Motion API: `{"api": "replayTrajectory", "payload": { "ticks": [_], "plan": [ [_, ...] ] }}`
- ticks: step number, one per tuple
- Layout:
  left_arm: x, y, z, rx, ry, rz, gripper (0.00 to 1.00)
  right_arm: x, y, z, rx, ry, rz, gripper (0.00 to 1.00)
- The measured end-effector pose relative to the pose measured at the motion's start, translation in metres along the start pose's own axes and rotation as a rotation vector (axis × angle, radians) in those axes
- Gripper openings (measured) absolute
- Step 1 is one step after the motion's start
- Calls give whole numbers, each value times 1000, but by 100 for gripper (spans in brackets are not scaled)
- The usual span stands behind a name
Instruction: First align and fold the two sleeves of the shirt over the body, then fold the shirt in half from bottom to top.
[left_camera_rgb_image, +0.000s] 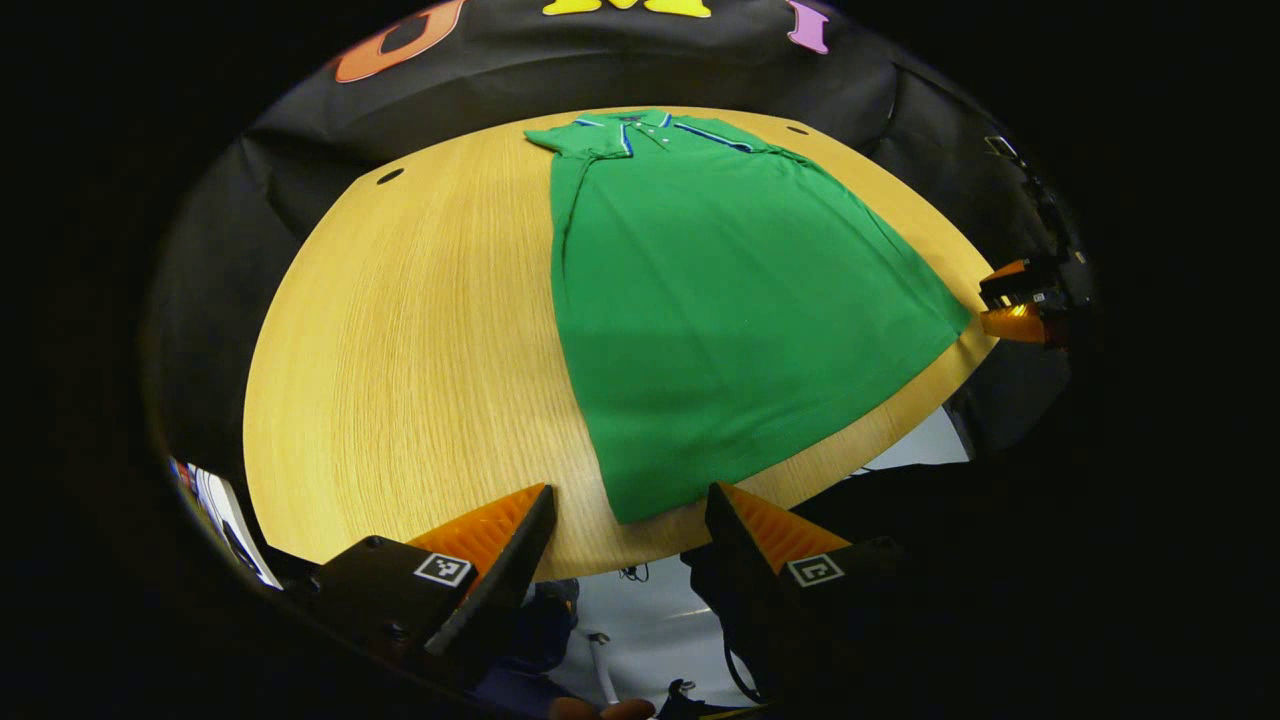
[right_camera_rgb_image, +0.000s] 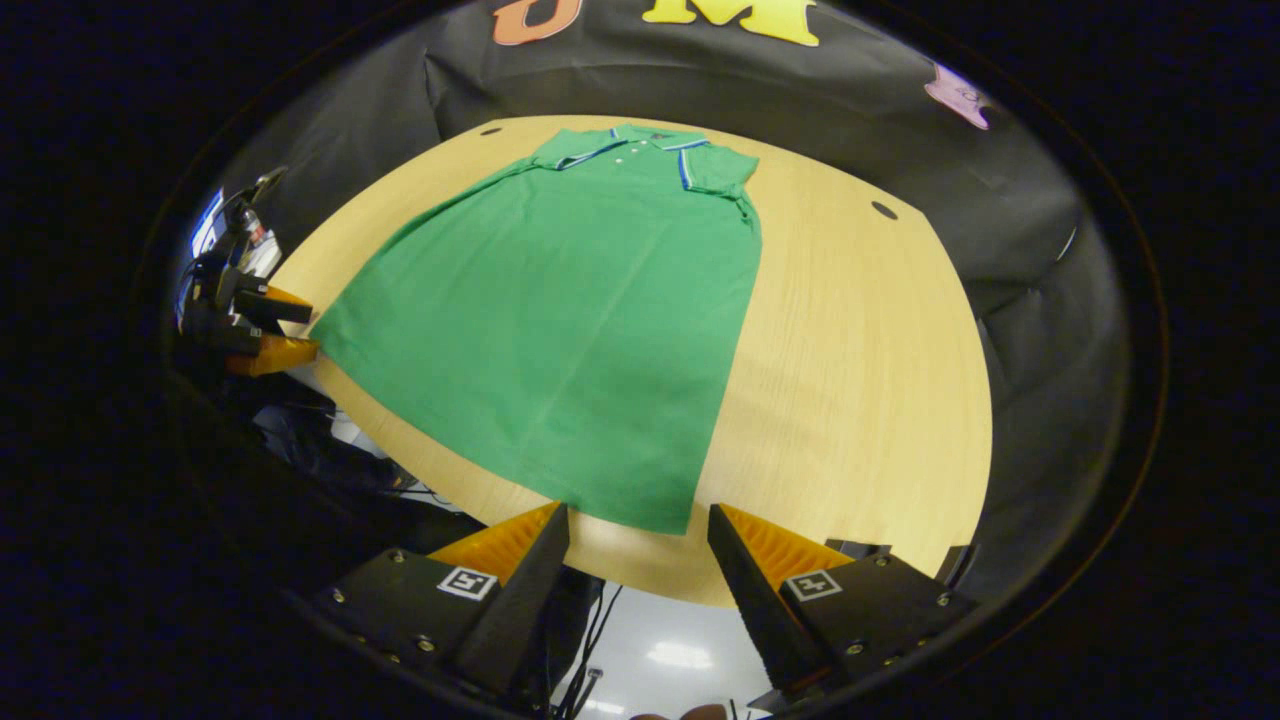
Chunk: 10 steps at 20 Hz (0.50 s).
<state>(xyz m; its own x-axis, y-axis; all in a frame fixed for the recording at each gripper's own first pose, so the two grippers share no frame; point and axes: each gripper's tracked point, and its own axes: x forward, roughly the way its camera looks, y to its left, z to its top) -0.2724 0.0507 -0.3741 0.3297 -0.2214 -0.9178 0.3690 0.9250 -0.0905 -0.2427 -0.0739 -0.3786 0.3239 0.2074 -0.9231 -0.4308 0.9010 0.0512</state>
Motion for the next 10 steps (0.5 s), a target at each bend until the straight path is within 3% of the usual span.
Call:
{"api": "replayTrajectory", "payload": {
  "ticks": [10],
  "plan": [
    [6,-11,9,23,5,9,99,30,6,7,-45,19,2,88]
  ]
}}
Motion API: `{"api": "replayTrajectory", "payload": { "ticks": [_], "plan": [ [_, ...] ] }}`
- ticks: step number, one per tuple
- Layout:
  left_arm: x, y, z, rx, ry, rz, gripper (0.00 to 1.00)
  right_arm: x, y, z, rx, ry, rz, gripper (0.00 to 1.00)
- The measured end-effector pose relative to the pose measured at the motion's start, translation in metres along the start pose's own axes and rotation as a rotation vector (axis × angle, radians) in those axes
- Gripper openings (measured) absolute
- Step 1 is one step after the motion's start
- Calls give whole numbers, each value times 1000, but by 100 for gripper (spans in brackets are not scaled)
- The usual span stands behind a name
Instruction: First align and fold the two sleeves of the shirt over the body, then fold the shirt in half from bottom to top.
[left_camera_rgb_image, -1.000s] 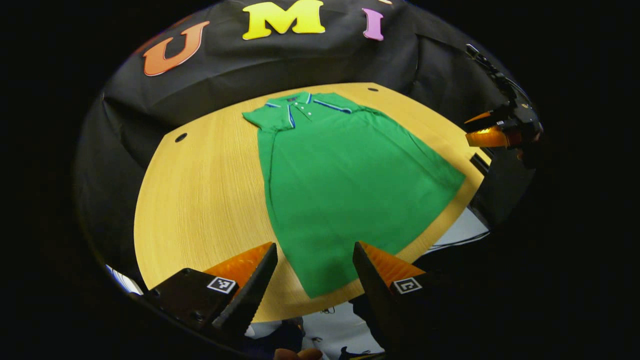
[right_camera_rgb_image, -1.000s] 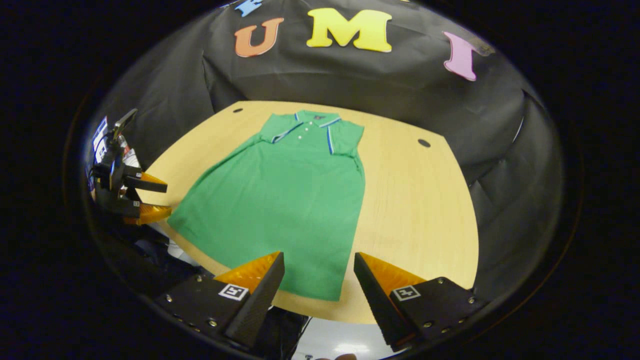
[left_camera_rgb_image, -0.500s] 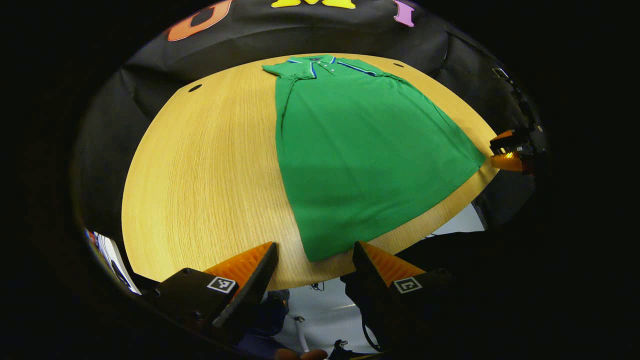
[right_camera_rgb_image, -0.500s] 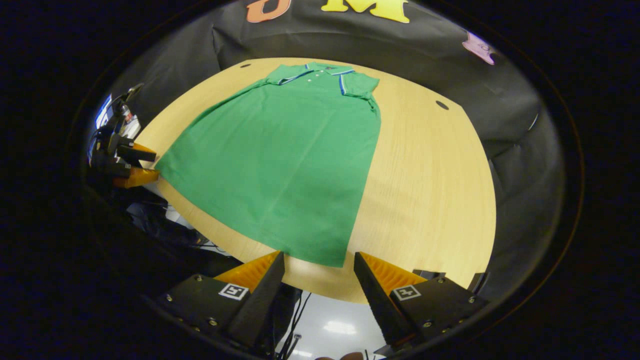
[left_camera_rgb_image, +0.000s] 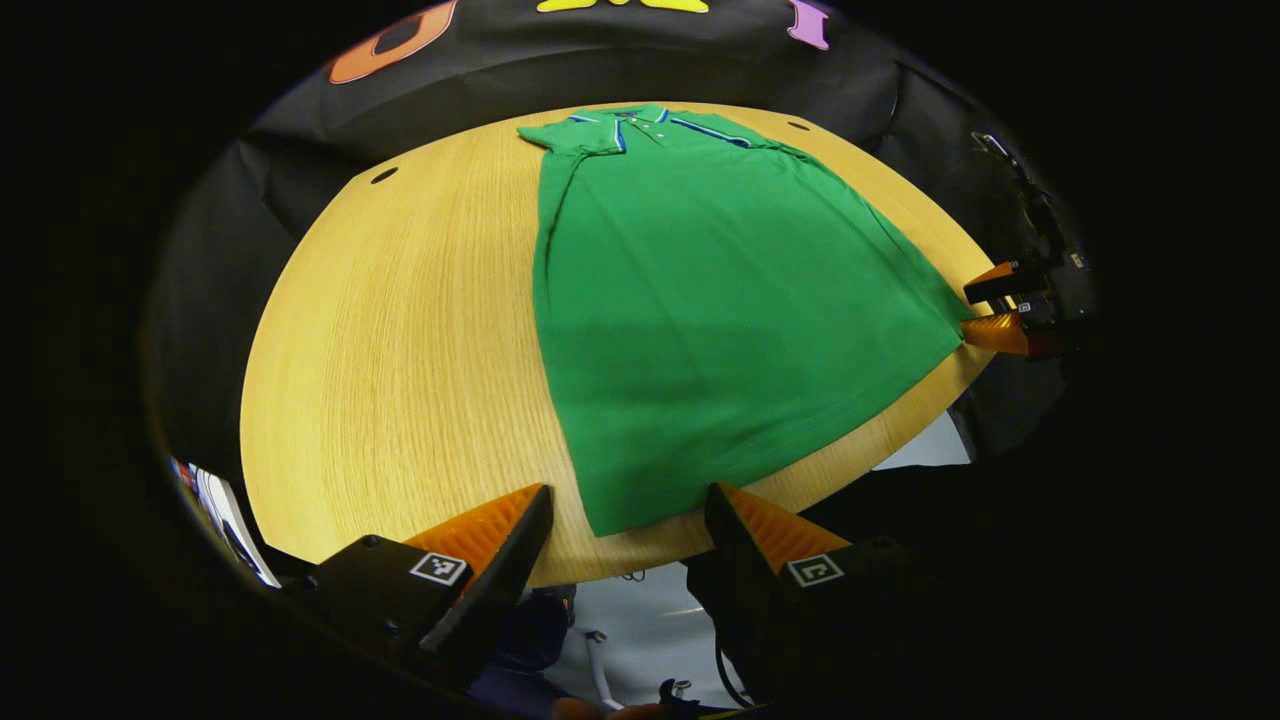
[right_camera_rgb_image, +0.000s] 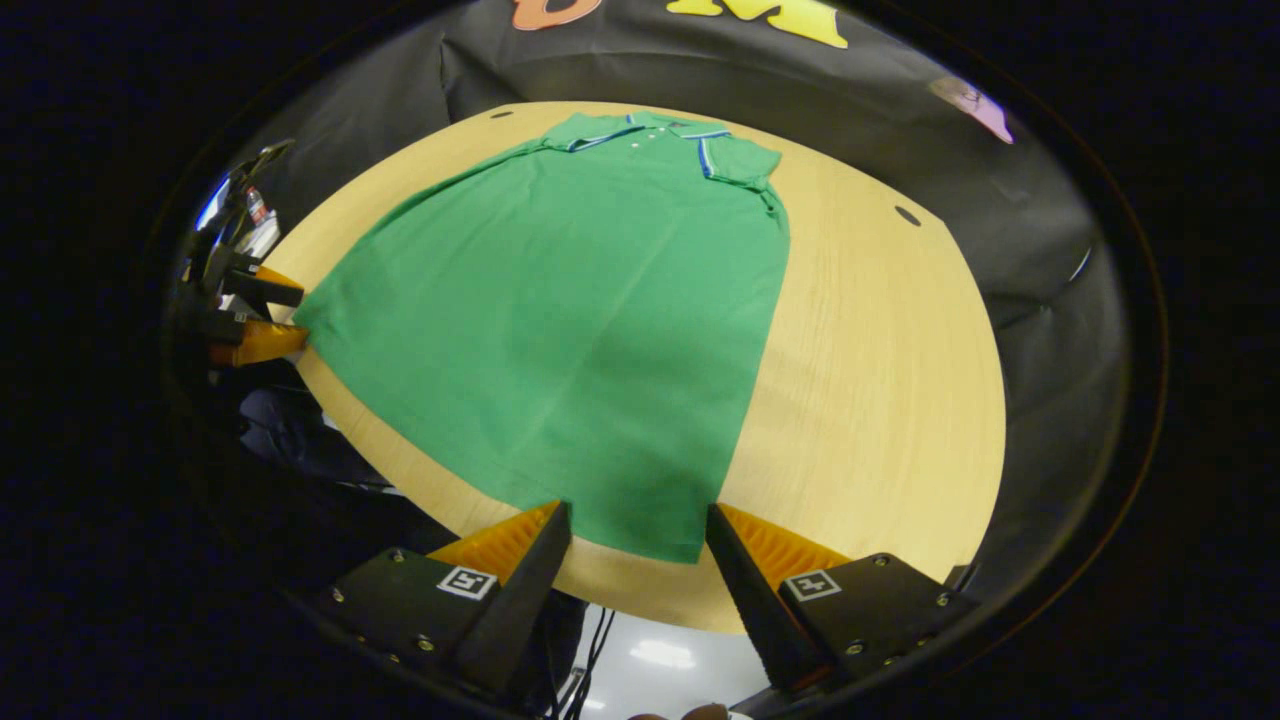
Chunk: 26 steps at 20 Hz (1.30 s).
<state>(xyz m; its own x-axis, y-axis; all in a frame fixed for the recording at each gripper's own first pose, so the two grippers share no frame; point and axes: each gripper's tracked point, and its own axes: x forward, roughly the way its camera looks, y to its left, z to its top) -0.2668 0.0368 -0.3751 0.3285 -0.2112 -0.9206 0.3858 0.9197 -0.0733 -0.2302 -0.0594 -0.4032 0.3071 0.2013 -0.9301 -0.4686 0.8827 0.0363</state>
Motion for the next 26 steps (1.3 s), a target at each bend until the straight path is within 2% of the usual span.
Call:
{"api": "replayTrajectory", "payload": {
  "ticks": [6,9,10,11,13,14,15,16,17,18,19,20,22,26],
  "plan": [
    [4,-2,3,-4,6,2,99,6,4,-7,43,25,47,89],
    [5,-3,5,7,13,-5,95,6,-2,-6,72,29,50,90],
    [6,-4,5,7,14,-7,90,7,-4,-6,89,37,48,82],
    [6,-3,6,7,13,-7,87,7,-7,-5,102,39,41,80],
    [9,-2,9,-4,7,-3,76,7,-8,-2,126,41,29,60],
    [8,-2,11,-9,-1,1,64,8,-8,-2,125,47,28,50],
    [8,-2,14,-20,-12,5,49,8,-9,0,115,31,22,51],
    [11,-3,14,-25,-16,8,34,10,-9,2,107,37,16,31],
    [12,-5,15,-24,-18,8,25,8,-9,3,98,37,15,11],
    [13,-6,17,-24,-22,4,15,12,-6,5,90,25,16,11],
    [12,-6,17,-32,-18,1,11,13,-7,5,87,33,21,2],
    [12,-8,18,-50,-16,-22,6,9,-7,7,87,31,29,2],
    [10,-9,20,-103,-12,-44,4,8,-9,8,114,28,43,1],
    [-1,-5,37,-116,-43,-47,4,2,-14,18,170,10,62,1]
  ]
}}
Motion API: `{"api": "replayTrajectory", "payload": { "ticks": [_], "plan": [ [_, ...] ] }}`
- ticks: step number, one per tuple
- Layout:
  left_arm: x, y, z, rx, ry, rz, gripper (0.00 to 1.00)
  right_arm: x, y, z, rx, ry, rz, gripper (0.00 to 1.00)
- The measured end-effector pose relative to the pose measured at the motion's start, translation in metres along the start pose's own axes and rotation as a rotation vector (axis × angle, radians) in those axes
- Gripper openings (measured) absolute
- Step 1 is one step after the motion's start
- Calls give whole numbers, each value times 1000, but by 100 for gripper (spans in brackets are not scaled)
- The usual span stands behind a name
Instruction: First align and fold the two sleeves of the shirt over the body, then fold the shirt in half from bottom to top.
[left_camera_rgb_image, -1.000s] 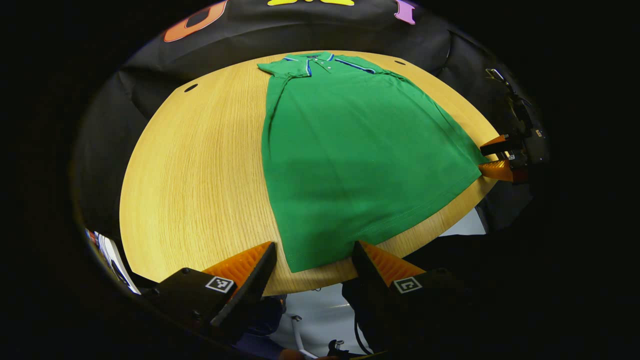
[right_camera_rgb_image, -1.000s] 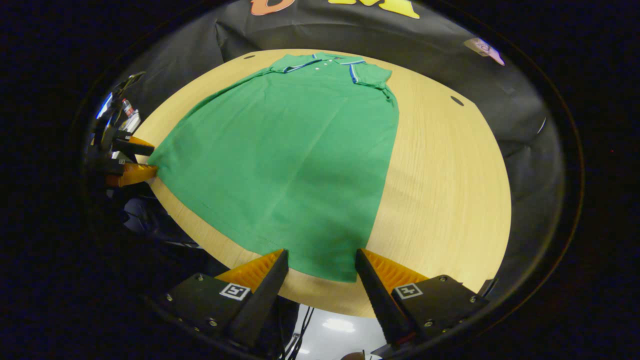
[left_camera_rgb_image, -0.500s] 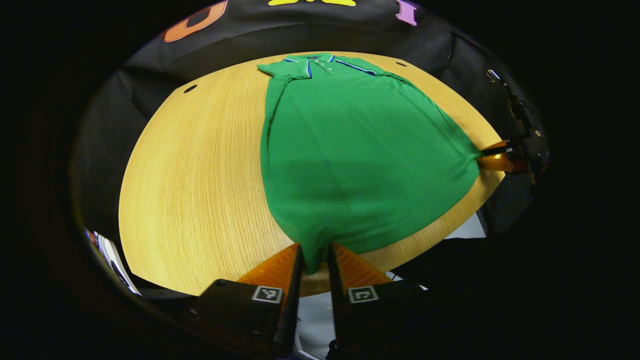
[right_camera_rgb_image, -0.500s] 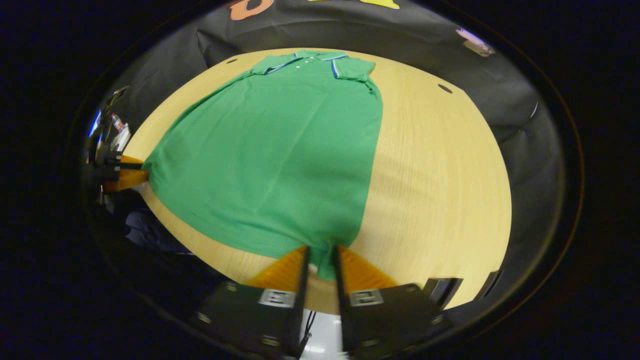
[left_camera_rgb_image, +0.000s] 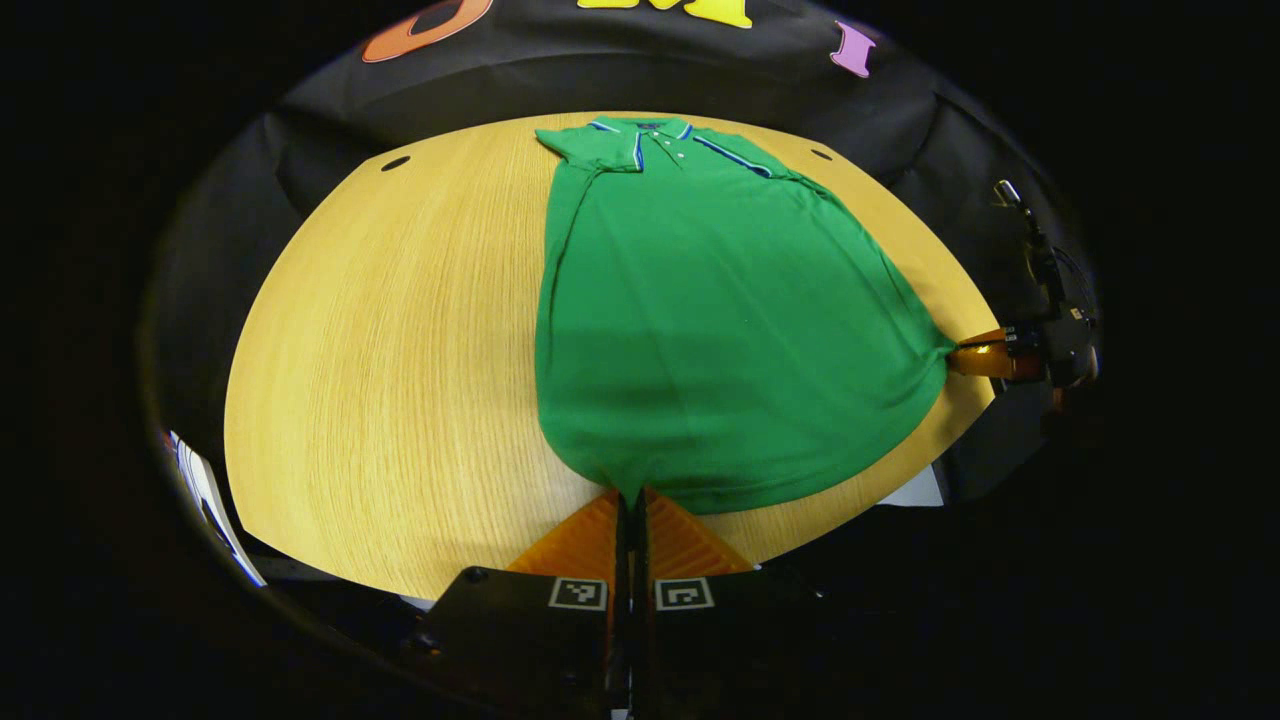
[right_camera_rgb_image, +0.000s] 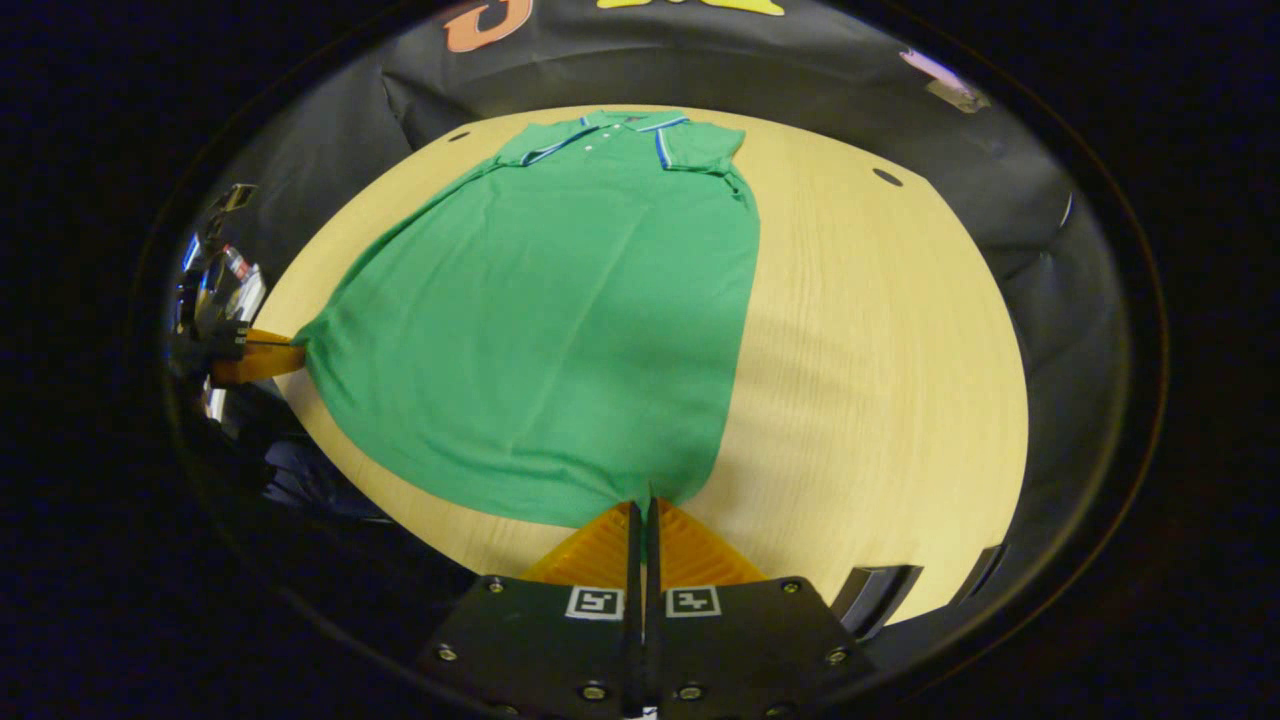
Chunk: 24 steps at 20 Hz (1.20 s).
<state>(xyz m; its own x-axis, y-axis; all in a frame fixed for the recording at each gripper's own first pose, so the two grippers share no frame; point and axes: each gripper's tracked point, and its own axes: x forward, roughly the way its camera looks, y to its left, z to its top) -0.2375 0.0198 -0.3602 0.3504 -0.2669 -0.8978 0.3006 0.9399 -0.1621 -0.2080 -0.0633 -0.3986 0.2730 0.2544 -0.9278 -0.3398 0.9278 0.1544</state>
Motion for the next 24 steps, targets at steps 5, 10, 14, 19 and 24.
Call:
{"api": "replayTrajectory", "payload": {
  "ticks": [5,10,14,19,24],
  "plan": [
    [-14,-1,30,17,-63,-7,4,-17,-2,30,50,-50,24,1],
    [-29,3,69,40,-150,-12,4,-39,-7,63,48,-118,23,1],
    [-40,12,112,69,-231,-3,4,-57,-12,96,71,-184,20,1],
    [-47,20,149,82,-295,14,4,-71,-21,137,61,-255,0,1],
    [-53,24,197,75,-376,18,4,-91,-31,187,55,-338,-16,1]
  ]
}}
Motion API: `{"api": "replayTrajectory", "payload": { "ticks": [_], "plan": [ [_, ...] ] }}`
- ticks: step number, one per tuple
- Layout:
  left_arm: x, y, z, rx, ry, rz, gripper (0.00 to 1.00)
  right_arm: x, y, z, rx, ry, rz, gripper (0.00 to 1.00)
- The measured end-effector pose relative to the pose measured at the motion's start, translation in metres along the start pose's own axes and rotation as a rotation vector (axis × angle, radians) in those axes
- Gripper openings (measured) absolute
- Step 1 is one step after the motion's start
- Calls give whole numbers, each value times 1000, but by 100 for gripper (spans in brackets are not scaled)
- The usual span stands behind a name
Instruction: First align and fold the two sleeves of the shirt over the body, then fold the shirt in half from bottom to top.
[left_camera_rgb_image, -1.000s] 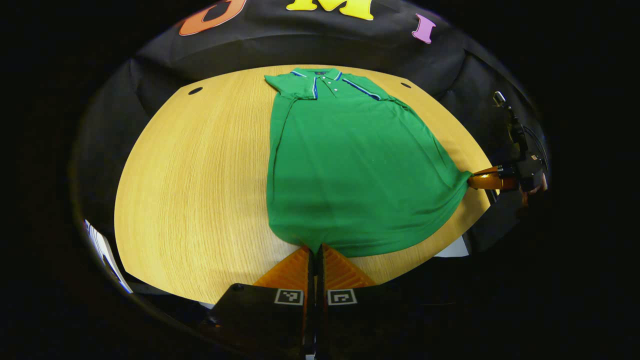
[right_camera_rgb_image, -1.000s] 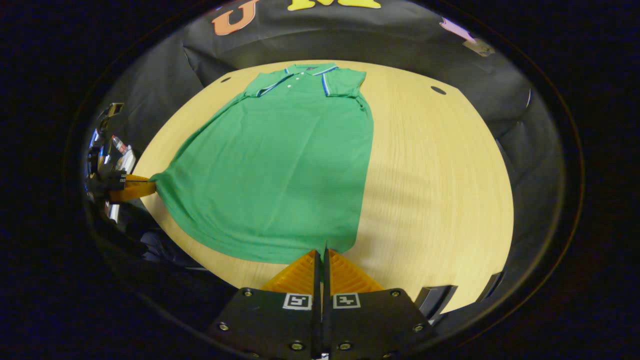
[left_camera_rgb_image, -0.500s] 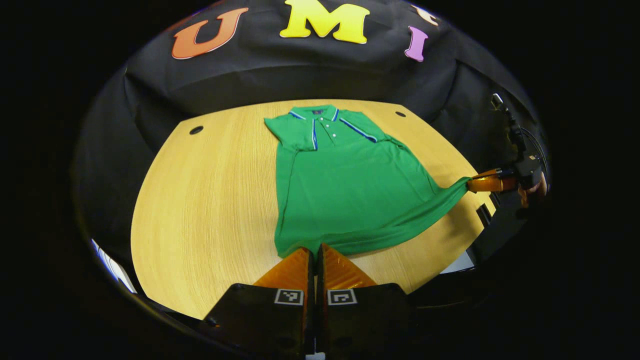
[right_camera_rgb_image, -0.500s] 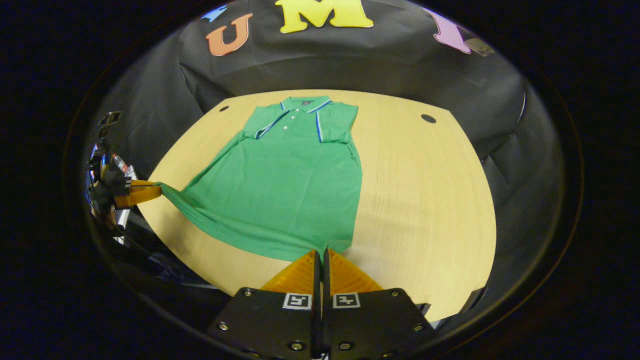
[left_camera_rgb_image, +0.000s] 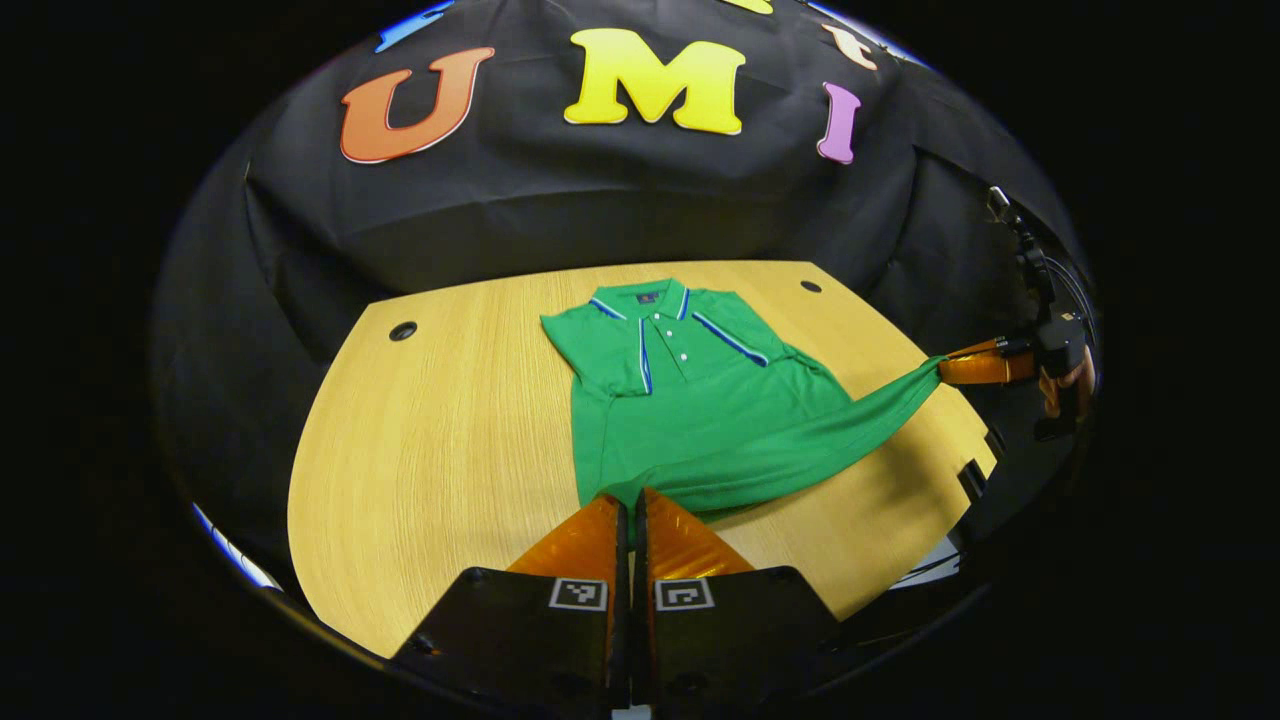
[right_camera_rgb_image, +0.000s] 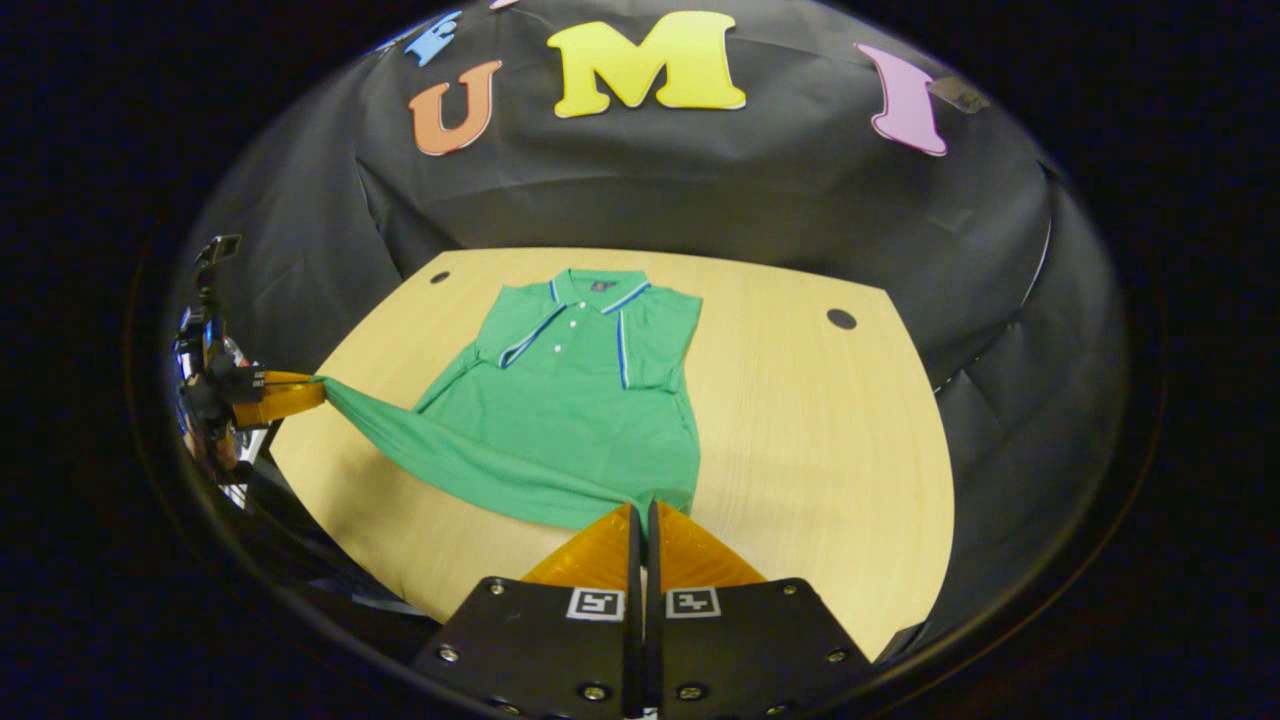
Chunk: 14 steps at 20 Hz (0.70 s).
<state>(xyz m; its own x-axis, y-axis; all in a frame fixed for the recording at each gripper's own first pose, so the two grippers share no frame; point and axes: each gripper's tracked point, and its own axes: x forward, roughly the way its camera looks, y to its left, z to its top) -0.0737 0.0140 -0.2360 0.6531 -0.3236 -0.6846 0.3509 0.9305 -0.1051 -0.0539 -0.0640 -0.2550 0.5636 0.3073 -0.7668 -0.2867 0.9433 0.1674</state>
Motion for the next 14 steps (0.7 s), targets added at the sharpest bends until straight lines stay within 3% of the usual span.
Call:
{"api": "replayTrajectory", "payload": {
  "ticks": [14],
  "plan": [
    [51,35,124,-15,-171,47,4,30,-14,117,-31,-144,0,1]
  ]
}}
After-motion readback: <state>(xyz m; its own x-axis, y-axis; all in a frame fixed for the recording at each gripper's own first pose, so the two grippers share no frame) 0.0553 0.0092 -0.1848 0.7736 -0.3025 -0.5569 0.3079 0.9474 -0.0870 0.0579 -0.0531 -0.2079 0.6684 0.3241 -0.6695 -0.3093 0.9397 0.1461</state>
